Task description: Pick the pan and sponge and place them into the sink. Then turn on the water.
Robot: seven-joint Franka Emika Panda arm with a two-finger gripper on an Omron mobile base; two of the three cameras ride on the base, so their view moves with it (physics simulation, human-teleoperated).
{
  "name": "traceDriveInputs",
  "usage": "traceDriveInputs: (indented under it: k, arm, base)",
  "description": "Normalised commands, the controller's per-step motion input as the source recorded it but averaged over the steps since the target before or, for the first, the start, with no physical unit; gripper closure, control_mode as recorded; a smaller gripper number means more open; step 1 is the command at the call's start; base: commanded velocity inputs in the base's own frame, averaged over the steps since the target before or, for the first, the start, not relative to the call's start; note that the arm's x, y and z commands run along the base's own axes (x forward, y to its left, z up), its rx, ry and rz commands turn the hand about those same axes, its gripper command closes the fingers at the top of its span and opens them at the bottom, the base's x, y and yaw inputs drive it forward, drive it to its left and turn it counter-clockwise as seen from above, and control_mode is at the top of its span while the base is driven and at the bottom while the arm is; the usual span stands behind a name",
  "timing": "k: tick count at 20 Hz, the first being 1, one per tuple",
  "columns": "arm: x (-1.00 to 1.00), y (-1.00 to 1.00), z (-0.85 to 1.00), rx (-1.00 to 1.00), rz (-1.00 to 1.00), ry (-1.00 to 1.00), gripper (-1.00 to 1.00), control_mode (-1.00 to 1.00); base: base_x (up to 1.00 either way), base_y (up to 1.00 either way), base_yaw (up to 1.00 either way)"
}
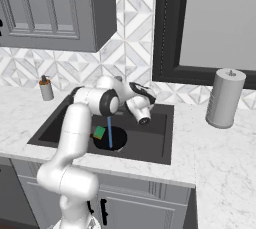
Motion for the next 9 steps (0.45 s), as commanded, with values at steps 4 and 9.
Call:
traceDriveInputs:
  k: [4, 9]
  arm:
    - [0.21, -1.0, 0.0, 0.17, 0.0, 0.0, -1.0, -1.0]
    - [0.18, -1.0, 0.0, 0.15, 0.0, 0.0, -1.0, -1.0]
  base:
    - [0.0, 0.0, 0.0]
    - [0.0, 0.0, 0.0]
